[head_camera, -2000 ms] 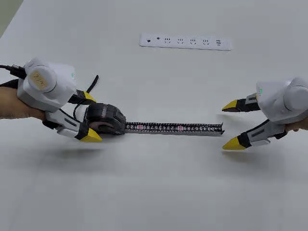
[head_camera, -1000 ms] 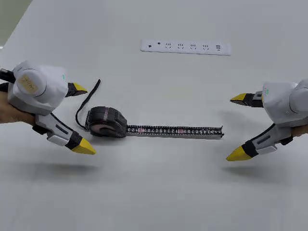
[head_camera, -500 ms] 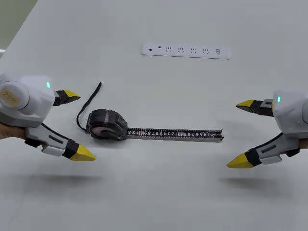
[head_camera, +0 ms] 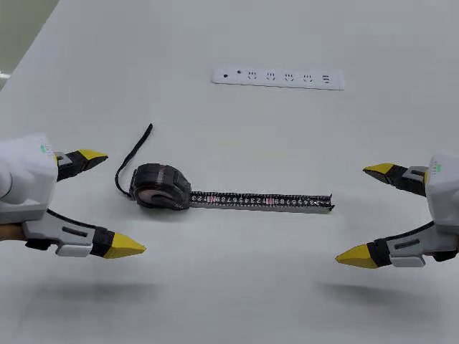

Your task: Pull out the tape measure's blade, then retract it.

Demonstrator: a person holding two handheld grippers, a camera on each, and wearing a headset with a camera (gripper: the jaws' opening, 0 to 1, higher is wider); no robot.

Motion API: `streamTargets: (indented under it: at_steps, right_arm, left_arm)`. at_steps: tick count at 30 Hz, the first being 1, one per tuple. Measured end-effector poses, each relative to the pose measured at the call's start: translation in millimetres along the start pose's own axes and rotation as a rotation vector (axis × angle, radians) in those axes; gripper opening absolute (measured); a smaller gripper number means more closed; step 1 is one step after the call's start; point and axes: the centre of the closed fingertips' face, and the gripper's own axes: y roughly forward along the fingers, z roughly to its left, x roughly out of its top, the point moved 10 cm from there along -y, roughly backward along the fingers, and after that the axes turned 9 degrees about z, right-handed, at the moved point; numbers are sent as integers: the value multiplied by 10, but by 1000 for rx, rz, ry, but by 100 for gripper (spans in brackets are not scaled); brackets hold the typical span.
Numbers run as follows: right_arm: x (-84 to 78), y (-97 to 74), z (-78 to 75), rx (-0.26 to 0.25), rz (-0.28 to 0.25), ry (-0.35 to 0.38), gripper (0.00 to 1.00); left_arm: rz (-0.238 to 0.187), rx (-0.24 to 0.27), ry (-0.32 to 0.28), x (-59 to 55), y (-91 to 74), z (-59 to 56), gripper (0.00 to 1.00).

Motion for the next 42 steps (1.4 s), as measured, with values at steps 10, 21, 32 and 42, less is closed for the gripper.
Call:
streamTargets:
  at_steps: [10, 21, 32, 42]
  right_arm:
    - [-21, -85, 235, -65, -41, 66, 98]
    - [-71, -106, 551, -131, -101, 163, 98]
    - [38, -104, 788, -194, -155, 215, 97]
    - [154, -52, 1005, -225, -196, 271, 97]
  left_arm:
    - [-59, 51, -55, -77, -58, -248, 99]
    - [-133, 133, -110, -74, -105, -484, 99]
    - [-174, 194, -178, -74, -81, -836, 99]
    - [-205, 256, -241, -37, -74, -1000, 99]
